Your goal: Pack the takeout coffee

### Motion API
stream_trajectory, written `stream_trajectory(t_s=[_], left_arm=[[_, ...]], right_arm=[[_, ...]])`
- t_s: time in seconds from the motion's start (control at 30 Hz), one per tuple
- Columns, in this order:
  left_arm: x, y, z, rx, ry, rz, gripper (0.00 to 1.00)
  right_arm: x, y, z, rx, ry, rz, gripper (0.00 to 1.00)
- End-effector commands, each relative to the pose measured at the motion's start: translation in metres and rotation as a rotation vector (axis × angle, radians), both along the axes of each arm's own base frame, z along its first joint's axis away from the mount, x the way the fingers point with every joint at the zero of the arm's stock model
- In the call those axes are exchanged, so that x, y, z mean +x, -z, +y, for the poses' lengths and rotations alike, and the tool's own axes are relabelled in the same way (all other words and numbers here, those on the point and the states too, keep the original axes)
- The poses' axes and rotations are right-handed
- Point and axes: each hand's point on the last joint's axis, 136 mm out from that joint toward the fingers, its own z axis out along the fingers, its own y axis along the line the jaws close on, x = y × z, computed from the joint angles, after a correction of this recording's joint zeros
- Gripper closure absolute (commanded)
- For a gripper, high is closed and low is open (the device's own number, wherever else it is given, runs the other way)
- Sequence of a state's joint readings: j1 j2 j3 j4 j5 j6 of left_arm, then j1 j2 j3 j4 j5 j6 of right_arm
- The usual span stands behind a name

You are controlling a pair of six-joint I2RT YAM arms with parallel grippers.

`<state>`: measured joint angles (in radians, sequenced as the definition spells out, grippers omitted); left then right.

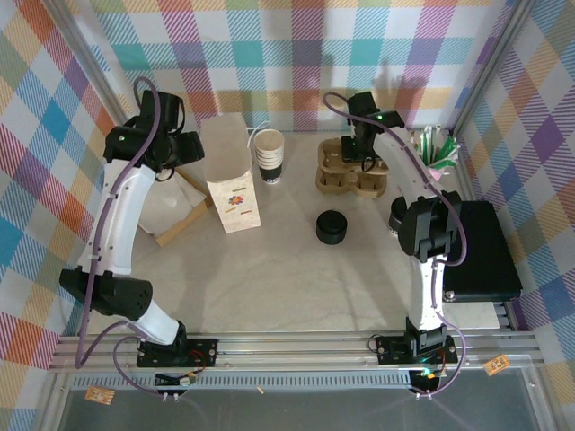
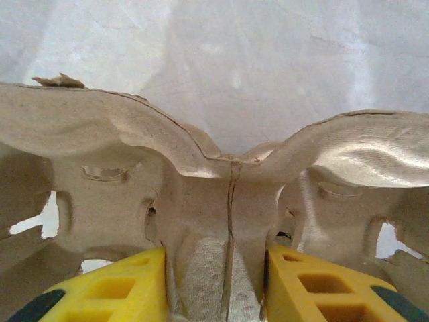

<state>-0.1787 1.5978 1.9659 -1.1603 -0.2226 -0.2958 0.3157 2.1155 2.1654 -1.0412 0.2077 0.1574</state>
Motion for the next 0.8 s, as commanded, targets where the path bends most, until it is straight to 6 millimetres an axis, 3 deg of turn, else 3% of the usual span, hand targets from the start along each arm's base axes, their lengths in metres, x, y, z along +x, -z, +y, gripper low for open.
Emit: stream_trajectory(t_s=[0.0,0.13,0.53,0.77], left_arm=[[0.008,-0.003,-0.005,-0.025,0.04,0.001,0.36],[0.021,-0.003,-0.006,-0.011,0.049,-0.02,0.4],[0.056,0.027,-0.008,0.067,0.094,0.071,0.45],[0.064,0.039,-0.007,0.089,0.097,0.113,0.5]], right_arm=[[-0.015,-0.023,0.006,0.028,-0.046,-0.024,0.61],[-0.022,-0.025,0.007,0.047,-0.059,-0.016,0.61],[-0.034,-0.037,0.011,0.081,-0.093,-0.024,0.61],[-0.035,-0.04,0.012,0.08,-0.108,-0.031,0.61]])
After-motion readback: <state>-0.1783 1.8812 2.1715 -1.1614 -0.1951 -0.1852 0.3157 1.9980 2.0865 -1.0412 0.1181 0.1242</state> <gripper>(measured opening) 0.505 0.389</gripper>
